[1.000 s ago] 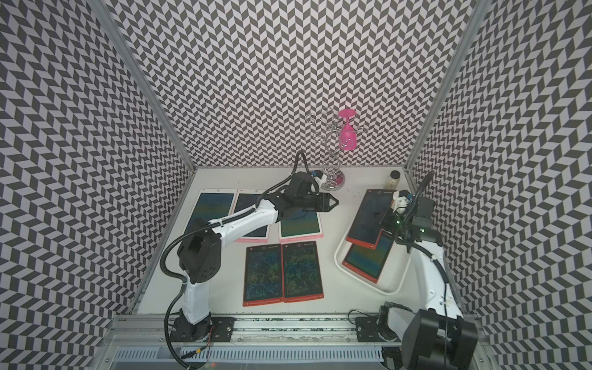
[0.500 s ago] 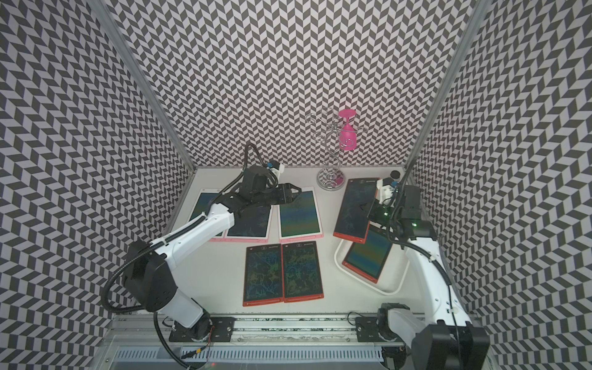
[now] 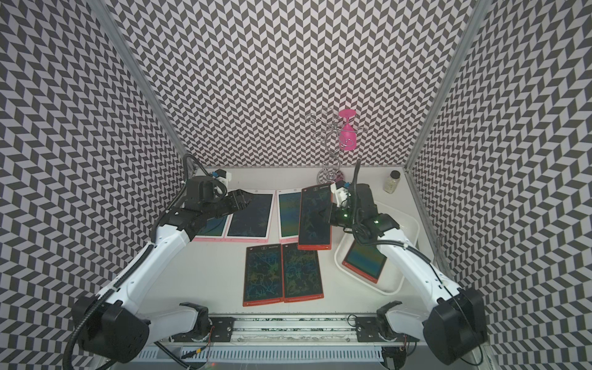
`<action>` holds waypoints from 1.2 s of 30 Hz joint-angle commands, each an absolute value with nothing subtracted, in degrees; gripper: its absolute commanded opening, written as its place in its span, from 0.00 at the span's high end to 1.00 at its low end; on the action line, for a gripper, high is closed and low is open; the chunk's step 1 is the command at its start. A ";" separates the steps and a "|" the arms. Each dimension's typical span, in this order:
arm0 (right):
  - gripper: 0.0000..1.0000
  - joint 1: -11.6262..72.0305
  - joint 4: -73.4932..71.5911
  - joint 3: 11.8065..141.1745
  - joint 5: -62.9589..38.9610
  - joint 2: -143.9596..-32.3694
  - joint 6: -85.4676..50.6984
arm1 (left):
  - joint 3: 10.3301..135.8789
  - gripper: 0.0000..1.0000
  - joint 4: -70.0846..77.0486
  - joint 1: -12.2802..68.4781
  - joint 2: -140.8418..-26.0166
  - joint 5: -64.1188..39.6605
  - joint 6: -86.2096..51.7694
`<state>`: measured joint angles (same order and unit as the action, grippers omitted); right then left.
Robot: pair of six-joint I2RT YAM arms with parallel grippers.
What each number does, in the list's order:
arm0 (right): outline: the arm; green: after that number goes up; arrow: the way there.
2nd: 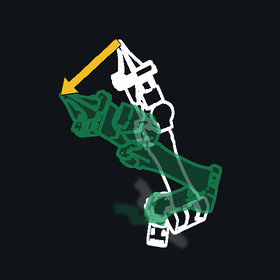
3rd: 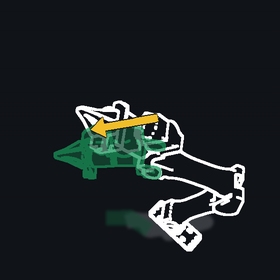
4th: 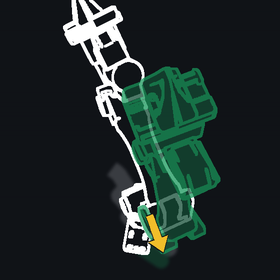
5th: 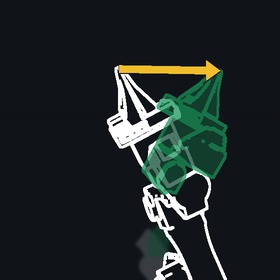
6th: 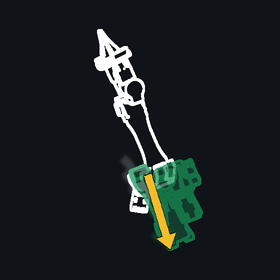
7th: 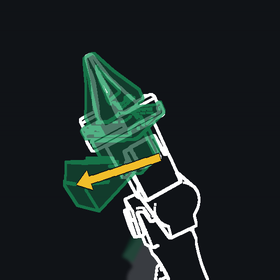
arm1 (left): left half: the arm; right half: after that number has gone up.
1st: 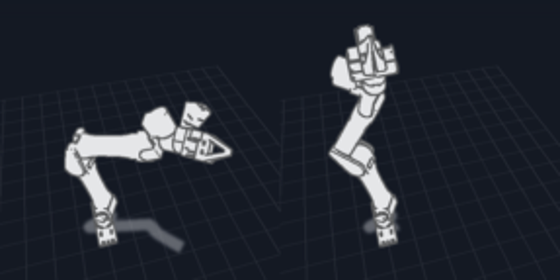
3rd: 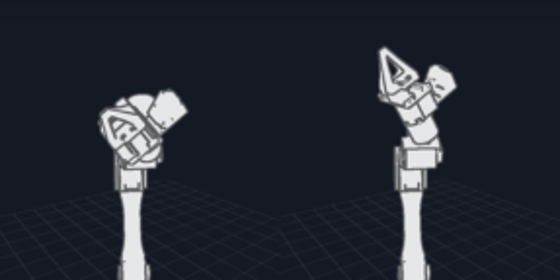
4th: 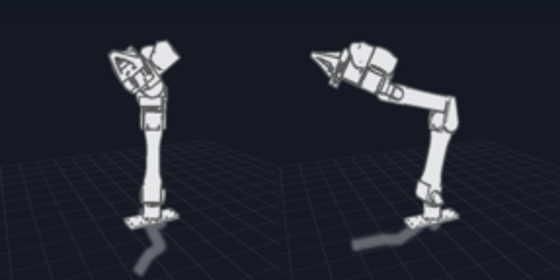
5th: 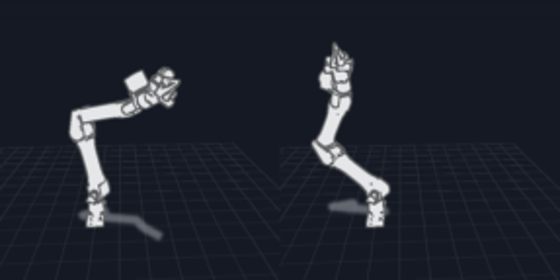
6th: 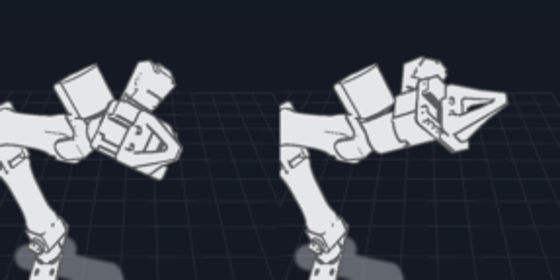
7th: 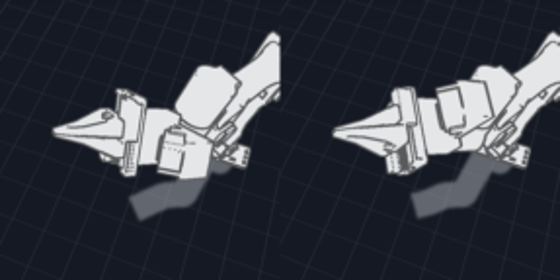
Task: Take out the writing tablet from the storage box
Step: Adjust the storage box at the center of the board, then place the writing tablet at the center of the board.
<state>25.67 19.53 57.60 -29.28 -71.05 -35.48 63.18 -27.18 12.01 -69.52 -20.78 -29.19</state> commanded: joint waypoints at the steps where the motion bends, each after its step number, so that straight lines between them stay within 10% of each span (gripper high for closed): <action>1: 1.00 31.09 9.82 57.59 -24.45 -72.24 -39.66 | 62.17 0.43 -32.17 8.15 -67.12 -29.29 -26.12; 36: 1.00 60.85 -4.49 82.31 -14.33 -116.34 -55.03 | 59.61 0.42 -33.62 -5.35 -56.65 -39.66 -26.80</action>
<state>59.22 0.05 79.53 -15.64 -114.80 -52.86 59.79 -34.76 -4.58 -57.14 -37.08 -26.70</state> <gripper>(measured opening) 0.058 0.577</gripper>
